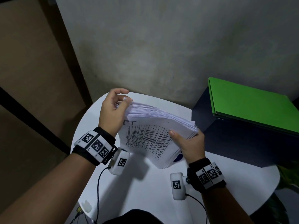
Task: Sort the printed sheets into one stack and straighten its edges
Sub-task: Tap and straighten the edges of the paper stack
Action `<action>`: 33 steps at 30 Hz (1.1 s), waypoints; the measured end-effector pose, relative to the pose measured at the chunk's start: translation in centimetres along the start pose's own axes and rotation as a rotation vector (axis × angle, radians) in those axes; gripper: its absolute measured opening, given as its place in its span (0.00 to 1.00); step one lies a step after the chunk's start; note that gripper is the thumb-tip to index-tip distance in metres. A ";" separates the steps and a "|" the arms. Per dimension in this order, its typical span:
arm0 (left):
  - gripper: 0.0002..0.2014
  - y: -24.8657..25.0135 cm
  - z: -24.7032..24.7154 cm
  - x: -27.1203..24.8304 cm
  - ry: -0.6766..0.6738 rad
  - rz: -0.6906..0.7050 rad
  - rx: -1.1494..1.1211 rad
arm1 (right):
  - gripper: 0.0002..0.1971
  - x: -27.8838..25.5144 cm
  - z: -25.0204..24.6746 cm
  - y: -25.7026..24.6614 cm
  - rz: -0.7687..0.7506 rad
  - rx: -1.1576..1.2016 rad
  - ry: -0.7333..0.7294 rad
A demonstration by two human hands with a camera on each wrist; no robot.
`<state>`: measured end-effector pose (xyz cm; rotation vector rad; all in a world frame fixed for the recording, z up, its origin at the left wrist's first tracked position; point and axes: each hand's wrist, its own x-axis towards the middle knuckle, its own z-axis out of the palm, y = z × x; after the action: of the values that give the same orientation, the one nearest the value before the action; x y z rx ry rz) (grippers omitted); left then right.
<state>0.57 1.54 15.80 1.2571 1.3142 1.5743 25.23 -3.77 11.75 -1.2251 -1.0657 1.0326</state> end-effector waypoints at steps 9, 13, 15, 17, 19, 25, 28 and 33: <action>0.55 -0.6 -2.1 -0.3 -0.385 0.054 -0.055 | 0.15 0.5 0.2 0.5 0.037 -0.010 0.082; 0.39 -1.0 -2.7 -0.9 -0.391 0.042 0.140 | 0.14 1.0 0.6 0.7 0.057 -0.010 0.100; 0.21 -0.8 -2.4 -1.2 -0.297 0.083 0.163 | 0.13 1.1 0.7 0.4 0.042 -0.004 0.094; 0.22 -0.5 -2.5 -1.2 -0.210 0.090 0.077 | 0.13 1.1 0.5 -0.2 0.001 0.002 0.097; 0.30 -1.0 -3.0 -1.2 -0.184 0.048 0.007 | 0.14 0.7 0.2 -0.5 -0.041 -0.007 0.078; 0.53 -3.9 -2.3 -2.8 -0.456 -0.090 0.010 | 0.21 0.1 0.9 -1.2 -0.119 0.059 0.129; 0.48 -3.6 -1.9 -2.7 -0.307 -0.061 -0.118 | 0.14 0.4 1.9 -1.7 -0.160 0.095 0.205; 0.24 -2.6 -0.8 -2.6 -0.023 0.062 0.000 | 0.07 0.9 2.4 -2.2 -0.157 0.054 0.289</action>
<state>0.30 -0.57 12.66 1.3235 1.2721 1.5980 23.08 -2.53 14.06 -1.1855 -0.8873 0.7339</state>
